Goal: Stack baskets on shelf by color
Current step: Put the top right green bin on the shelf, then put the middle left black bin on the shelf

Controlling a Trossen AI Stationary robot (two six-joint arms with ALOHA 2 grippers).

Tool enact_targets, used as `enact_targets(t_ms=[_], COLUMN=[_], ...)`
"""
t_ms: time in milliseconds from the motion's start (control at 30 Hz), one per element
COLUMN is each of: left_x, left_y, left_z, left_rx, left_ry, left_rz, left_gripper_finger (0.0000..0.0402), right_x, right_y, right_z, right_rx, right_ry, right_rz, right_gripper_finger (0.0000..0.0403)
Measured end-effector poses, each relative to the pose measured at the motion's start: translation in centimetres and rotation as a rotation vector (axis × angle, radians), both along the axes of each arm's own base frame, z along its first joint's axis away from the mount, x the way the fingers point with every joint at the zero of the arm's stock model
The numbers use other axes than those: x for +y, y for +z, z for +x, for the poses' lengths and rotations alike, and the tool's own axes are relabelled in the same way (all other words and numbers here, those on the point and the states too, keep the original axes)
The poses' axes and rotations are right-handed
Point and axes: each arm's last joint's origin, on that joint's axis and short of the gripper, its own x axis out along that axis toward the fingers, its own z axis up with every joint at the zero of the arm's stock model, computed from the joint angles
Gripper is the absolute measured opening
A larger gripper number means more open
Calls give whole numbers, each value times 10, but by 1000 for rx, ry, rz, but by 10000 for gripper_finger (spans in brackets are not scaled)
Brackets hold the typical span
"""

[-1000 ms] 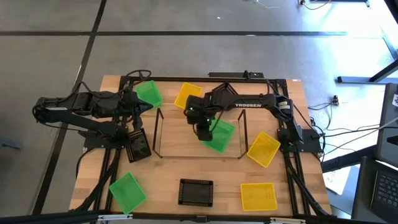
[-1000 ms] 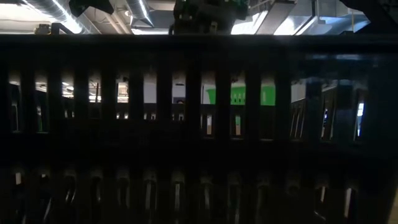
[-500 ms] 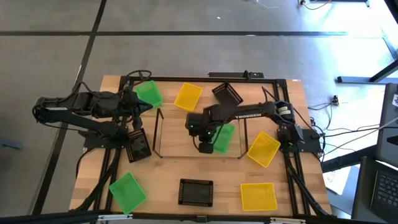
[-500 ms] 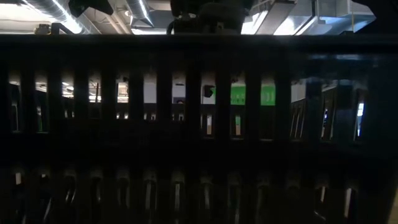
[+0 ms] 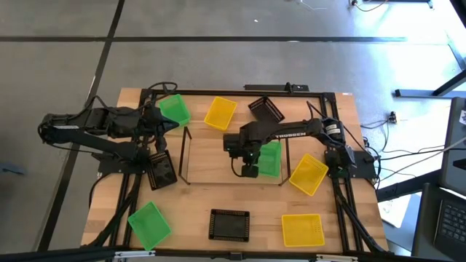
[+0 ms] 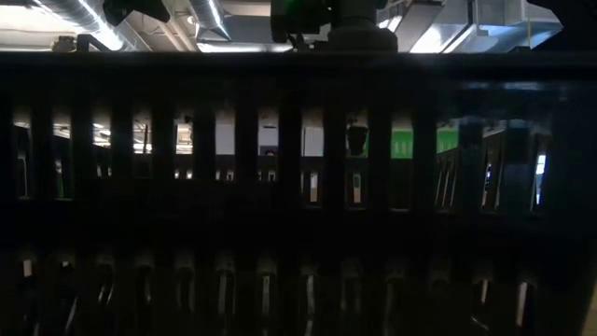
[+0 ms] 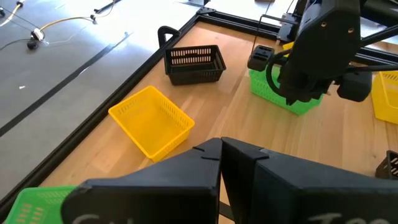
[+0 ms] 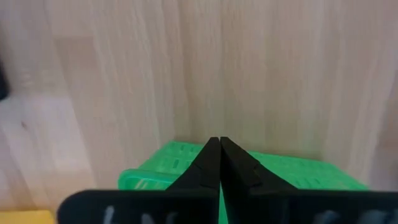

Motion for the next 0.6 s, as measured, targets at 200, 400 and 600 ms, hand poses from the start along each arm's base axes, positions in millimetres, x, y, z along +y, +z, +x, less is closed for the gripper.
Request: enact_targets(t_ms=[200,400,600], left_x=[0,0,0], left_y=[0,0,0], left_z=[0,0,0], left_rx=[0,-4,-6], left_ry=[0,1,1], left_rz=[0,-1,-1], left_gripper_finger=[0,0,0], right_x=[-2,-13,-26], right_y=[14,42,82], right_z=[9,17,22], right_rx=[-93,-199,-336], right_ry=[43,36,33], right_rz=[-69,-150,-183], right_gripper_finger=[0,0,0])
